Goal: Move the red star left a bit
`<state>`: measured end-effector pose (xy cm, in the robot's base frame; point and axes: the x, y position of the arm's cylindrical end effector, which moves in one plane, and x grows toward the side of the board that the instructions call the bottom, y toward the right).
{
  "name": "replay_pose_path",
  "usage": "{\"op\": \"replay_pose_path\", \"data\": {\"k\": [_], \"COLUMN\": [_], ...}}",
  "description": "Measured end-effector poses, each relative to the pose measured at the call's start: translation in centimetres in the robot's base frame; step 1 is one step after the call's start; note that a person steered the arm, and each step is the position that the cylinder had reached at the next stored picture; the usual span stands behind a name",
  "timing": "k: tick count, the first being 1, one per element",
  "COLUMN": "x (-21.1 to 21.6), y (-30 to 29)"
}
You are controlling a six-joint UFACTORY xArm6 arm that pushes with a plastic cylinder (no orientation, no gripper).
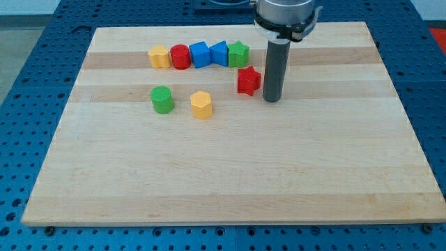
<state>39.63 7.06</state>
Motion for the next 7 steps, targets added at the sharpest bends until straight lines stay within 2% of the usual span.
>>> {"op": "replay_pose_path", "data": {"k": [3, 5, 6, 7], "x": [-2.0, -2.6, -2.6, -2.9], "y": [-0.3, -3.1, -3.0, -0.6]}}
